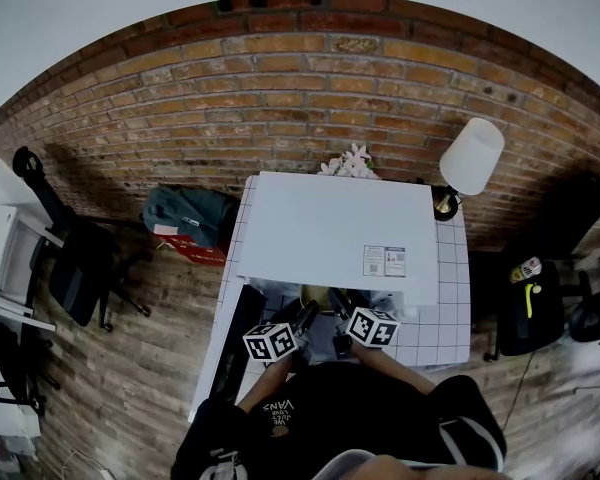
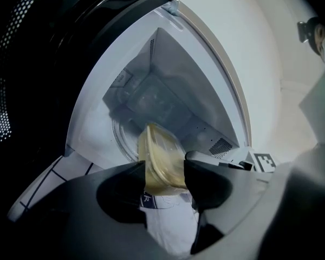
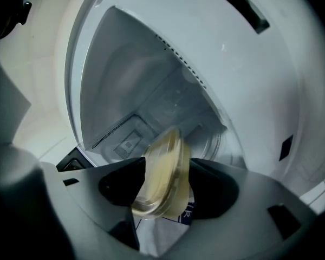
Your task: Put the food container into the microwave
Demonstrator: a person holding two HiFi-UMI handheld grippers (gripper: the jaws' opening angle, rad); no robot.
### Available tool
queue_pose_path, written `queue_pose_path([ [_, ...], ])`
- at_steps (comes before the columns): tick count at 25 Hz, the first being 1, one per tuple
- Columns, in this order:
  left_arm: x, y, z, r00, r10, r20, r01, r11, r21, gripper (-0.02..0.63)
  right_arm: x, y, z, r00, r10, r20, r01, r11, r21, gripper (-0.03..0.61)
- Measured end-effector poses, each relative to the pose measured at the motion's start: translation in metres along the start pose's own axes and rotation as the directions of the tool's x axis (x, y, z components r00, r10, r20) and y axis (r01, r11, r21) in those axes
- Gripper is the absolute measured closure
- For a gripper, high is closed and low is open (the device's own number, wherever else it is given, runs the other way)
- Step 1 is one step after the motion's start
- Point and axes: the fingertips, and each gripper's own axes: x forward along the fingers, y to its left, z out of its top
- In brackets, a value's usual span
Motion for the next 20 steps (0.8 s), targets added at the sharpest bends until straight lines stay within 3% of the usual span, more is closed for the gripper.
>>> queue_pose_path([
  [9,-0.002,0.003,0.002,1.000,0.014,0.000,-0.014,1.000,0.014,0.353,-0.008,0.004,0.004,1.000,-0.008,0.015,0.009,1.000,-0.024,0.350],
  [20,-0.017,-0.001,0.002,1.000,0.022,0.020,-0.024,0.998,0.064,0.351,-0.029,0.011,0.004,0.998,-0.016,0.057,0.019,0.999,-0.049,0.350],
])
